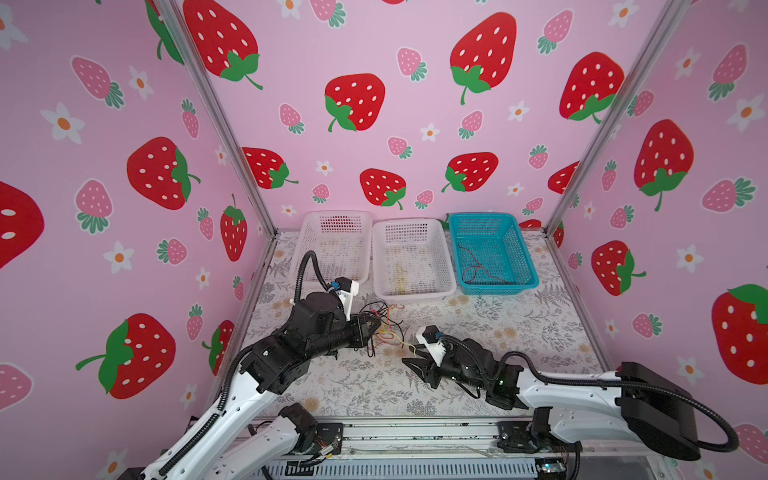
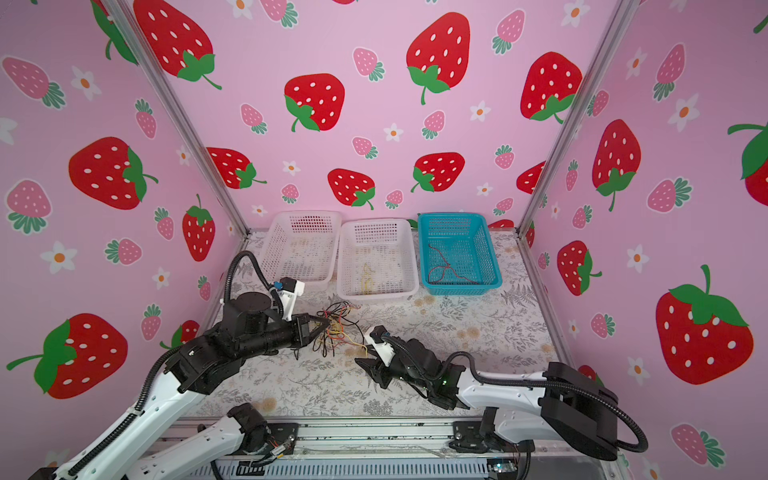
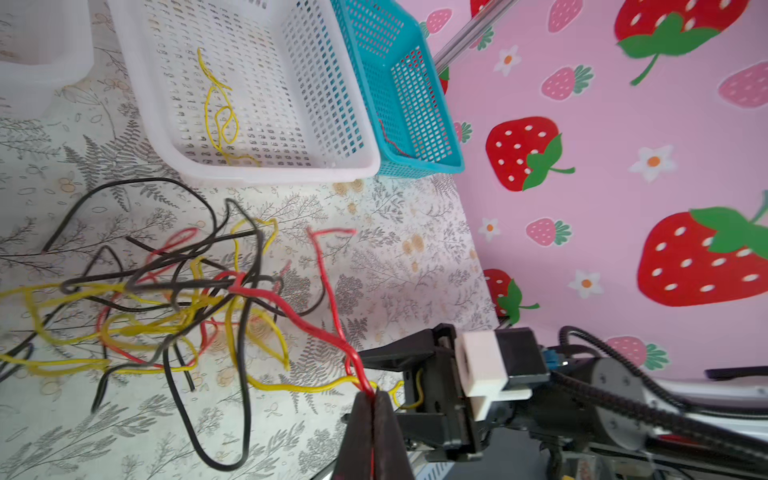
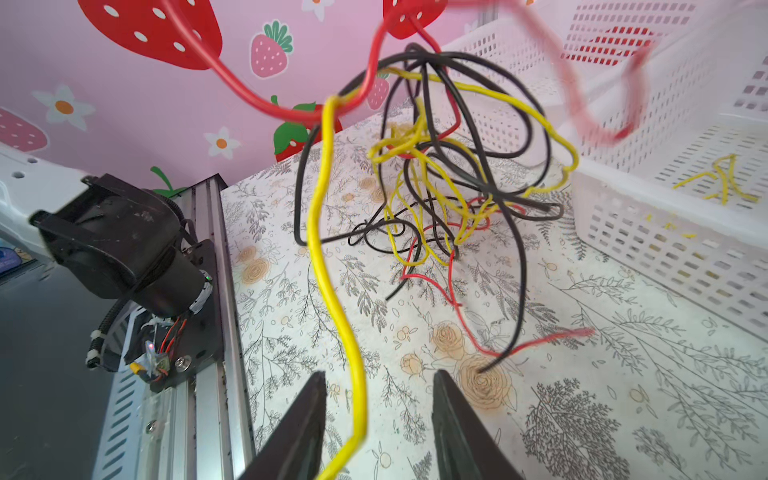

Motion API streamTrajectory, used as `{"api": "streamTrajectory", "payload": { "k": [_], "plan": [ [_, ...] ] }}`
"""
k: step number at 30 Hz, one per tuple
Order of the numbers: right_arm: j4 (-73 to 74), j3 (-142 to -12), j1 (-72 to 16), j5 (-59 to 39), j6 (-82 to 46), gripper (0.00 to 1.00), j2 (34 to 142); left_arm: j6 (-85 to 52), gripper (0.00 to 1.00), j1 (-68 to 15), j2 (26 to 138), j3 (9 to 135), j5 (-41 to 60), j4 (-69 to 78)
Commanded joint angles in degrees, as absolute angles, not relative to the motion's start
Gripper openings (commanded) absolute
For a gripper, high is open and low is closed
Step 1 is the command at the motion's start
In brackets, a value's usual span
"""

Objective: Untangle the cables
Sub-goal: 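Release the yellow wire and return the right gripper to the tangle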

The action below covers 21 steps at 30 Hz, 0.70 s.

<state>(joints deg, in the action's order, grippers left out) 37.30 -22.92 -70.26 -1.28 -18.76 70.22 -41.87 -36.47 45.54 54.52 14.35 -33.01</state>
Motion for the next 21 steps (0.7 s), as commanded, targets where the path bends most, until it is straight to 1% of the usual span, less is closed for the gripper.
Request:
{"api": "streamTrajectory", "payload": {
  "k": [1,5,10,17,21],
  "plan": [
    [47.0,-22.0,-70.7,0.6,-18.1,0.45,71.7,-49.8,0.00,-36.4,44.4,56.8,18.3,-28.7],
    [56.6,-20.6,-71.6,0.5,-21.4,0.47,73.8,-54.8,0.00,-36.7,43.1,56.1,18.1,-25.2],
    [65.4,-21.0,-74.4,3.0,-25.2,0.47,75.1,-58.3,0.00,-37.9,42.5,55.7,13.6,-23.4],
    [72.2,-24.8,-79.8,5.6,-29.1,0.51,79.8,-61.1,0.00,-39.0,44.2,54.5,10.8,-19.6],
    [72.7,-27.1,-83.3,10.2,-29.9,0.51,82.0,-62.0,0.00,-39.5,44.6,54.3,8.2,-17.9]
  ]
}}
